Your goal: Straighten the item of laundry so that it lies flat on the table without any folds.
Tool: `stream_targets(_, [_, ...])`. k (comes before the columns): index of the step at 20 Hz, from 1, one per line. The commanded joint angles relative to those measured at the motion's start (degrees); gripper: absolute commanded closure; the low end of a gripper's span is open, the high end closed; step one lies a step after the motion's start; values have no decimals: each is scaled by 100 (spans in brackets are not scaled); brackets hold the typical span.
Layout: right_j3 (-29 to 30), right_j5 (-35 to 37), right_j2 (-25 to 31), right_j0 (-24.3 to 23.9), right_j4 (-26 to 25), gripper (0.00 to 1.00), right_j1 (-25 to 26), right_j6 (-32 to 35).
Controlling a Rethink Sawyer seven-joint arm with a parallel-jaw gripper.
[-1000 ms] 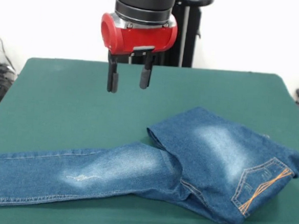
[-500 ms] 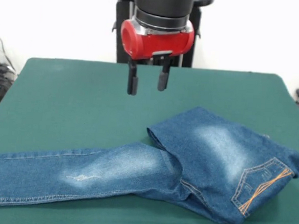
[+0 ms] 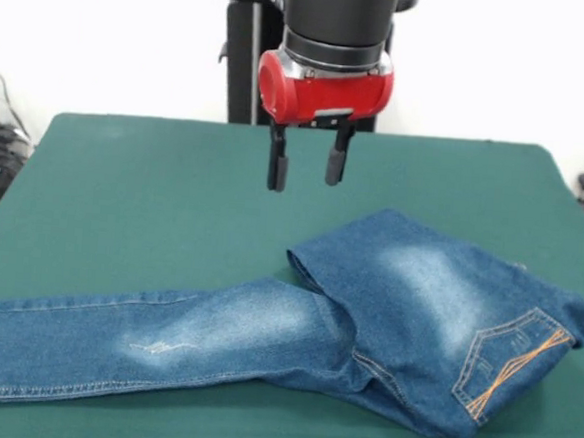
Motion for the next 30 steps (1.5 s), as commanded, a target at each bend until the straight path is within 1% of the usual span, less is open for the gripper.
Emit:
stream_targets(1, [889,-403,118,237,316,0,355,1757])
stream_targets(7, [1052,-516,81,367,457,0,341,1978])
stream_targets(12, [1120,-574,82,431,538,0,355,1988])
stream_targets(23, [1559,-1200,36,596,699,0,318,2069])
stream_targets(30, [1552,-1410,96,494,723,0,415,1987])
